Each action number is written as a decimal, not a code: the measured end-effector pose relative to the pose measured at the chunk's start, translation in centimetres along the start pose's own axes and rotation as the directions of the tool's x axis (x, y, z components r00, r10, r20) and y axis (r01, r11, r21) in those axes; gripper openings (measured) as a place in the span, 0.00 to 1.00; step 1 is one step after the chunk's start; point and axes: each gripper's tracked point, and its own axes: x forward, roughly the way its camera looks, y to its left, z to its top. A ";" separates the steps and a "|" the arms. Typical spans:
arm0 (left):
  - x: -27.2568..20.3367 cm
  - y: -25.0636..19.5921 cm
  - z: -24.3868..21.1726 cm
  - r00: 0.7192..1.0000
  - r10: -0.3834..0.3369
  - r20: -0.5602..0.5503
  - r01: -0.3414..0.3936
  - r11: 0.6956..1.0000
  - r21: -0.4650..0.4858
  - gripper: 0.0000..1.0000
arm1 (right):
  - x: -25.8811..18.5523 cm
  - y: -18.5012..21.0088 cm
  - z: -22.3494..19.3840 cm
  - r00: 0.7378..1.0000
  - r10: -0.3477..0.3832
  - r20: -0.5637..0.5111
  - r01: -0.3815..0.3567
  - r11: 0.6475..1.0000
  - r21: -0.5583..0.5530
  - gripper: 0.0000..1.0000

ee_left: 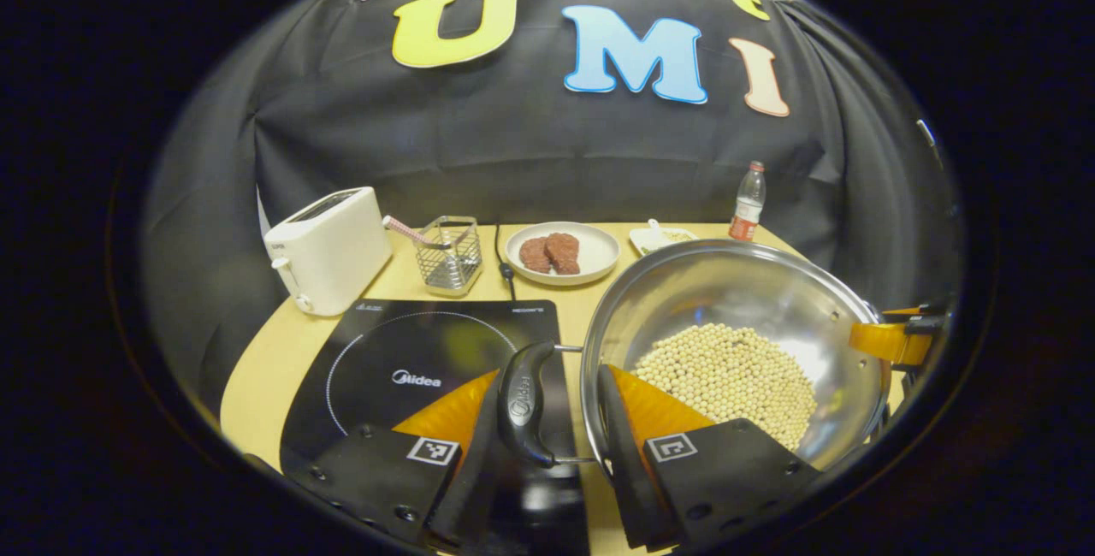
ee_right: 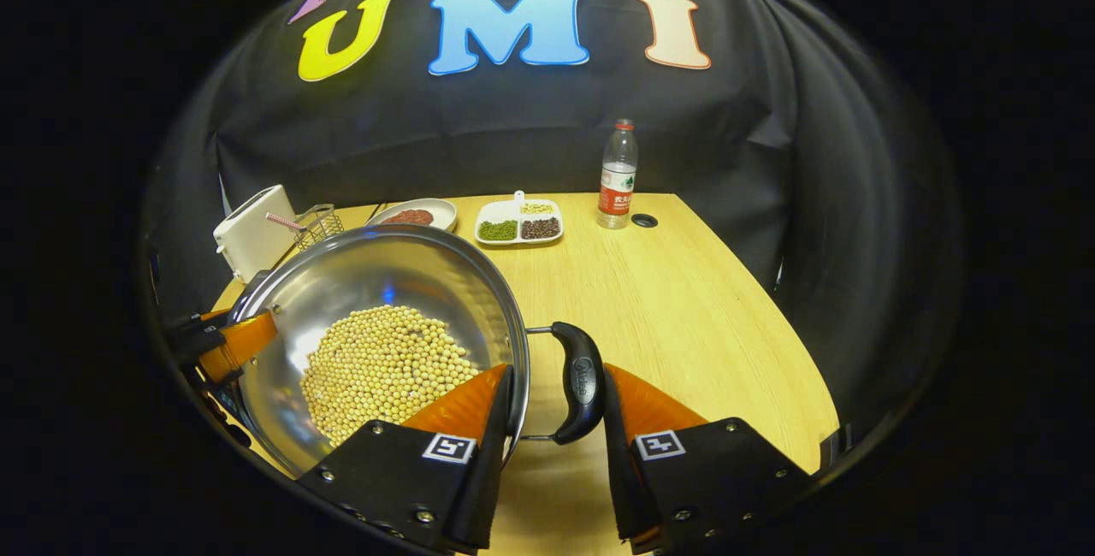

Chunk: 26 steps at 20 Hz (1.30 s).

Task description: First push the handle of the pot to place it horizontally, then grasp the pot with both hands and set it on the induction cooktop.

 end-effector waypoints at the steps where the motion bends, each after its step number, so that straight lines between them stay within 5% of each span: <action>1: 0.0 0.8 0.0 1.000 -0.004 0.001 0.004 1.000 0.004 0.66 | -0.1 0.8 -0.1 1.000 -0.003 -0.001 0.003 1.000 0.005 0.53; 26: 3.1 22.6 -0.1 0.996 0.078 -0.038 -0.079 0.997 -0.020 0.66 | 3.8 19.8 2.0 0.996 0.085 -0.039 -0.086 0.996 -0.039 0.53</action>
